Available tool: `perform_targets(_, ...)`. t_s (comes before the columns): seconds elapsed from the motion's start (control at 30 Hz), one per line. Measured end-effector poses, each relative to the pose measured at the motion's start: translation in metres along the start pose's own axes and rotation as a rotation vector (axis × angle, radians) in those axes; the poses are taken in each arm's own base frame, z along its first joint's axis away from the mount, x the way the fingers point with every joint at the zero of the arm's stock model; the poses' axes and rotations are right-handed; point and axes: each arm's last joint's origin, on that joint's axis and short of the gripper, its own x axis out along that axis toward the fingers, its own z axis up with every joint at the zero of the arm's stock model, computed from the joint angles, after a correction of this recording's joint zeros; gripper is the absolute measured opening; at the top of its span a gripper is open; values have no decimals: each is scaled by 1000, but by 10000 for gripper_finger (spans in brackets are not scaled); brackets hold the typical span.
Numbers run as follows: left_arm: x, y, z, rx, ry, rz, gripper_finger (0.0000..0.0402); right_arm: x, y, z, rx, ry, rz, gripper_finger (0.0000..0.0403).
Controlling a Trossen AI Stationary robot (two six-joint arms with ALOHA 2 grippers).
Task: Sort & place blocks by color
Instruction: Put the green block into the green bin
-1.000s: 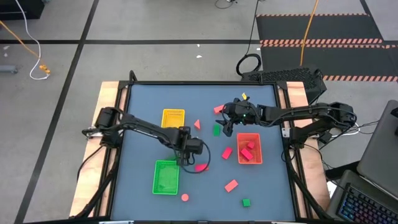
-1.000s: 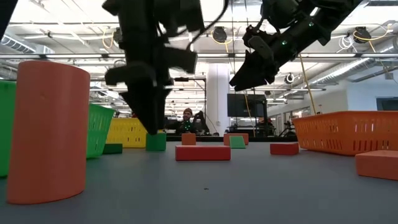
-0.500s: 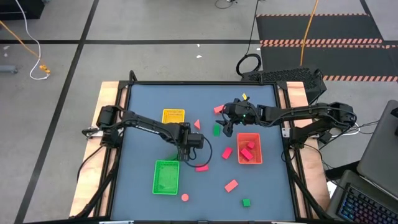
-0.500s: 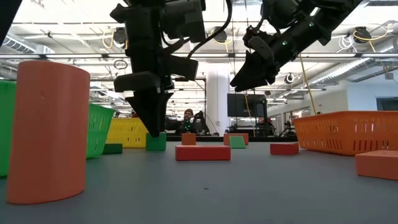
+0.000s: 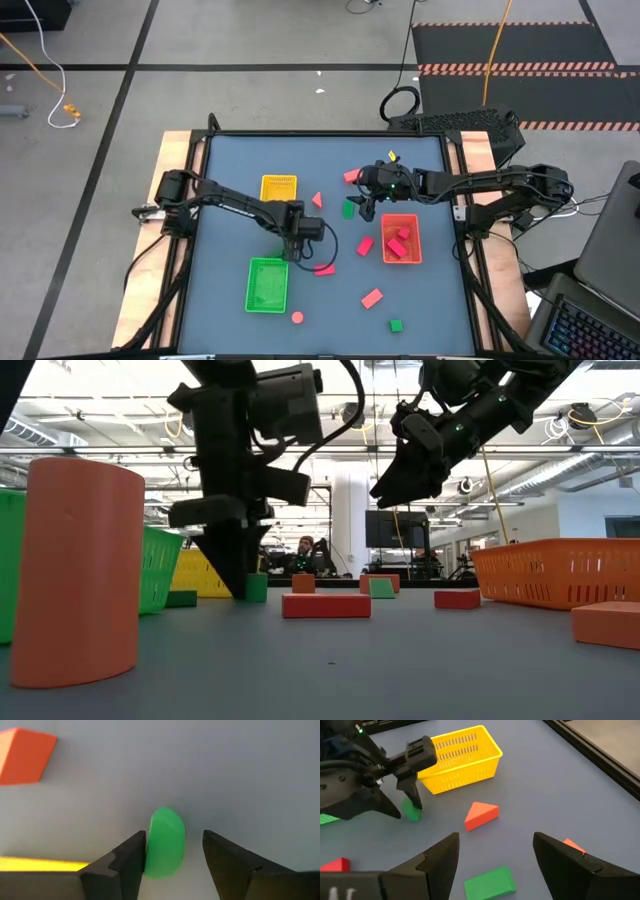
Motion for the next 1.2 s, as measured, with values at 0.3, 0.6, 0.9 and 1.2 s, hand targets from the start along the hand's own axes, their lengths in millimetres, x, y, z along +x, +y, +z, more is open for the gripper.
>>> perform_targets(0.3,0,0,2,-6,-28,0,88,0,0,0,0,-4,0,247)
perform_targets(0.6,-3,-4,3,-7,-16,-3,88,0,0,0,-5,-5,0,247)
perform_targets(0.9,-56,-23,29,24,-34,-11,90,0,0,0,-16,-5,0,247)
perform_targets(1.2,-102,-73,19,-3,68,-4,91,0,0,-2,-17,17,-2,247)
